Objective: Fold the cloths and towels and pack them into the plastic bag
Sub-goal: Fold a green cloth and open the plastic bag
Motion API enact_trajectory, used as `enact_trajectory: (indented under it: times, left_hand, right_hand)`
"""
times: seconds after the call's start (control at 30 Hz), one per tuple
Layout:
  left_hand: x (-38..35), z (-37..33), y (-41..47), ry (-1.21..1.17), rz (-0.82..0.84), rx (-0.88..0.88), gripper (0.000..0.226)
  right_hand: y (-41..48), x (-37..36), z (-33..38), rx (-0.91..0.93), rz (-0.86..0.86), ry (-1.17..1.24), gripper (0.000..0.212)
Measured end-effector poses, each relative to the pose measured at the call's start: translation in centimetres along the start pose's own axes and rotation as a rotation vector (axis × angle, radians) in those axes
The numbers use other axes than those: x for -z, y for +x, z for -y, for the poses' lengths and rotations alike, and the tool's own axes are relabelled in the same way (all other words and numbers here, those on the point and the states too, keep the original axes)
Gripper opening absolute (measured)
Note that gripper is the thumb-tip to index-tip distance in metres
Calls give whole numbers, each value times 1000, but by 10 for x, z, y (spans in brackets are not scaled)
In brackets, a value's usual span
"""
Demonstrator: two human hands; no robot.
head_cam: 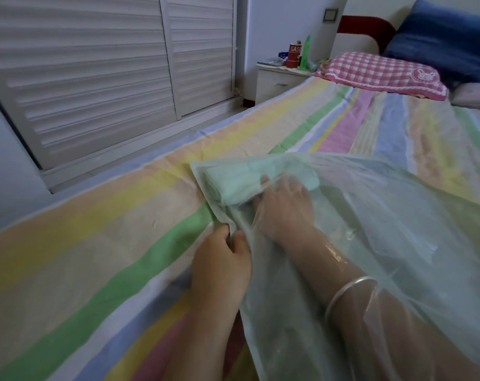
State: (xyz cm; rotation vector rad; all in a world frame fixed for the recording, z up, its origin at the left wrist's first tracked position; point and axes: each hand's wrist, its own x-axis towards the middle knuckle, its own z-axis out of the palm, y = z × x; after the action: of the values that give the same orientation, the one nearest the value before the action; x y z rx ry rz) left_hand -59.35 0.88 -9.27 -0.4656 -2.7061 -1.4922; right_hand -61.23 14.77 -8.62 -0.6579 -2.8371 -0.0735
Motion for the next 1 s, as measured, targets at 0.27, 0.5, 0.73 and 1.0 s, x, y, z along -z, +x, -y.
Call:
enact_trajectory:
  times: [0.27,0.5,0.73,1.0]
  left_hand:
    - [10,1,2,-56,13,59,39]
    - [33,-11,-8,-323,109,276,40]
    - [87,-14,-104,-265,318,322,90]
    - [114,-52,-226,471,321,-234,67]
  right_hand:
    - [-14,-4,17,210,82,182,64]
    - [-75,16,-11,220,6,259,75]
    - [-216,54,-66,225,-253,56,40]
    - [-340,85,-79,59,-56,178,52]
